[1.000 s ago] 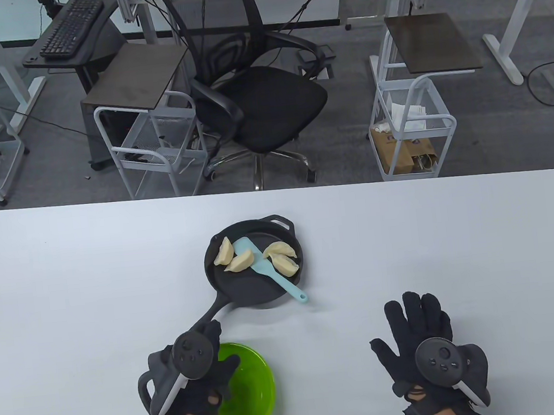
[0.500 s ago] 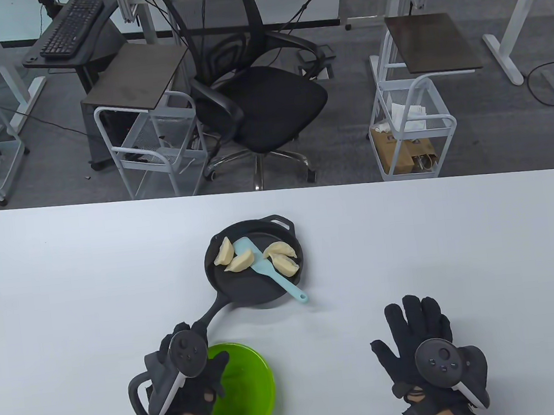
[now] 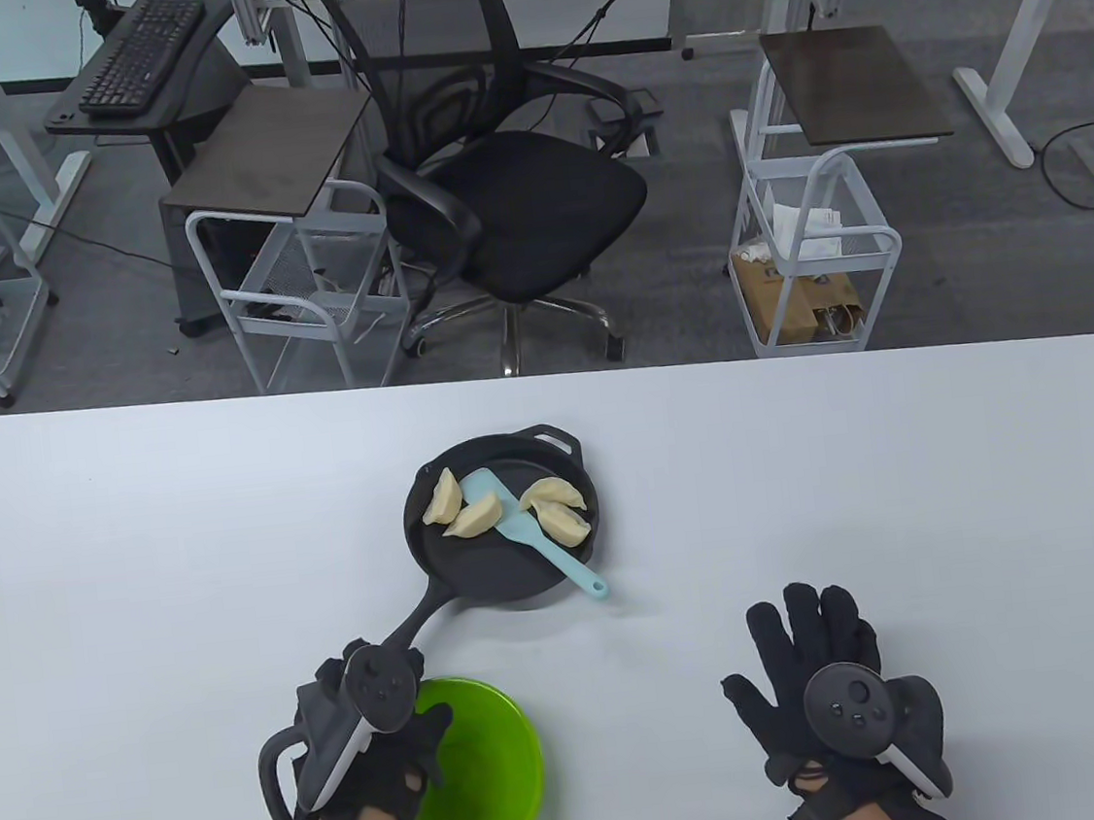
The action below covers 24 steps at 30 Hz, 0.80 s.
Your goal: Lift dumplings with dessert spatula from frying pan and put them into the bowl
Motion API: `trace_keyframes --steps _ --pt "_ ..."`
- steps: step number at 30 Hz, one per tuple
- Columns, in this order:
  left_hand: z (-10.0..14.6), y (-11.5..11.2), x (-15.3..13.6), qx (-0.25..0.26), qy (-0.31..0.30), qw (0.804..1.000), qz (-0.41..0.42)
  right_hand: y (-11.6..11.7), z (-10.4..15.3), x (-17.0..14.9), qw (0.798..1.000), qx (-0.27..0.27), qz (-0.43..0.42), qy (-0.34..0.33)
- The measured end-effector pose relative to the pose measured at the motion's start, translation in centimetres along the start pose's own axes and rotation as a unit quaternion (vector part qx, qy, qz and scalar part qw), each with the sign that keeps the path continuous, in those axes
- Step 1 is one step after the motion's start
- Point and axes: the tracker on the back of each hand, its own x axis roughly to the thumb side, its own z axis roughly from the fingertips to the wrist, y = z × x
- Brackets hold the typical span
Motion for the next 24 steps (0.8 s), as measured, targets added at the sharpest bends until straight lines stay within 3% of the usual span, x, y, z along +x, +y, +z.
trace_keyframes --steps 9,15,24 --pt "0.19 0.18 -0.15 0.01 0.036 0.999 -0.024 0.32 -0.01 -0.12 1.0 0.006 -0.002 0.007" --pt "-0.52 -0.44 -0.57 -0.023 0.043 0.999 -0.024 0.5 0.03 -0.13 1.0 0.012 -0.004 0.01" --pt "-0.8 -0.62 -0.75 -0.02 0.051 0.998 -0.035 0.14 0.1 -0.22 1.0 0.005 -0.018 0.01"
